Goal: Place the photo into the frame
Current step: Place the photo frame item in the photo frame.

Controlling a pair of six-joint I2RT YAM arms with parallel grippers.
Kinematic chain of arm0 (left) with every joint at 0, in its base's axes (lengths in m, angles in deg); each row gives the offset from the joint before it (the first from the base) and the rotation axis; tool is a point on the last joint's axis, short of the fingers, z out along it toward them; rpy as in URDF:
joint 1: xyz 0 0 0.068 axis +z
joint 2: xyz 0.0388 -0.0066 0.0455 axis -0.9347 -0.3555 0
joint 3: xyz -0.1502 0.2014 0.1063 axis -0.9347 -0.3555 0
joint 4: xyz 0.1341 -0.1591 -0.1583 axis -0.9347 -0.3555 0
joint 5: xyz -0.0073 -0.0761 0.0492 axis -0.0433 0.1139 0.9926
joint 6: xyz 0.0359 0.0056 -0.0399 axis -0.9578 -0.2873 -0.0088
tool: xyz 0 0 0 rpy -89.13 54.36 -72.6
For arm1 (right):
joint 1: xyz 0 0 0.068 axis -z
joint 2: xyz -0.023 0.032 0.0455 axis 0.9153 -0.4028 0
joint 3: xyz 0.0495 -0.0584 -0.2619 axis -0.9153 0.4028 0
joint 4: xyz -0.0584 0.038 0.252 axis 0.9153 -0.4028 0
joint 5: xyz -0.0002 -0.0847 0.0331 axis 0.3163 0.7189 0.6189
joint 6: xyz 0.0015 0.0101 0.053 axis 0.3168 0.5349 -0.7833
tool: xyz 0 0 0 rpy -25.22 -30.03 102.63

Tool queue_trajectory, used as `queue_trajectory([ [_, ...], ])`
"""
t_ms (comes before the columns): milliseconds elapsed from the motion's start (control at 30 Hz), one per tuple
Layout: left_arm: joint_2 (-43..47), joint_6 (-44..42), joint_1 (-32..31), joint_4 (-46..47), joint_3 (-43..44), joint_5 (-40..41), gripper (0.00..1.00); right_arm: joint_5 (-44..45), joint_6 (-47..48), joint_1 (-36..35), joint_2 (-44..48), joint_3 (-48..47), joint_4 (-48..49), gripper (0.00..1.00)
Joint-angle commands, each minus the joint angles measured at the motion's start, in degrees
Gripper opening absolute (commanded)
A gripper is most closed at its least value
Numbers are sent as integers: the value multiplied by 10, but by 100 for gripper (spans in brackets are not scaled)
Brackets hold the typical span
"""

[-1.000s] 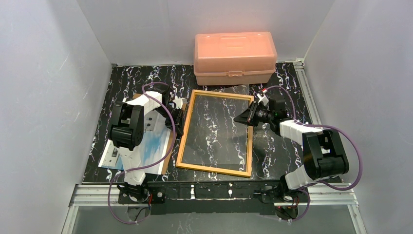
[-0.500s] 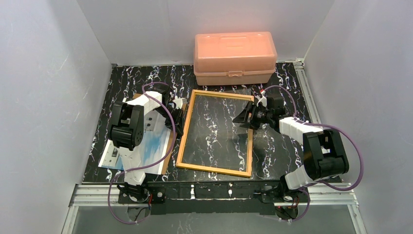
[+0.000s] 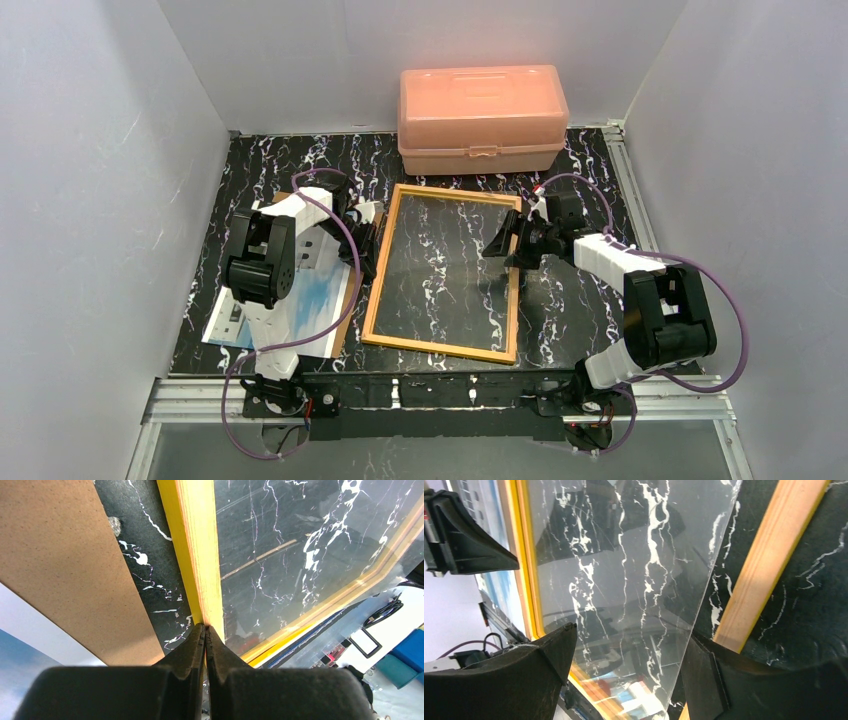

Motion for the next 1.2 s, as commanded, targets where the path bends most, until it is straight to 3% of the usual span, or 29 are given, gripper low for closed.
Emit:
queue_trajectory([
  [0,3,-10,-5,-16,3,-2,0,30,32,-4,5,-29,-38,81],
  [633,-1,-11,-5,-17,3,-2,0,70,43,-4,5,-43,-76,82],
  [1167,-3,-12,-5,-16,5,-3,0,49,26,-4,-15,-30,-44,80],
])
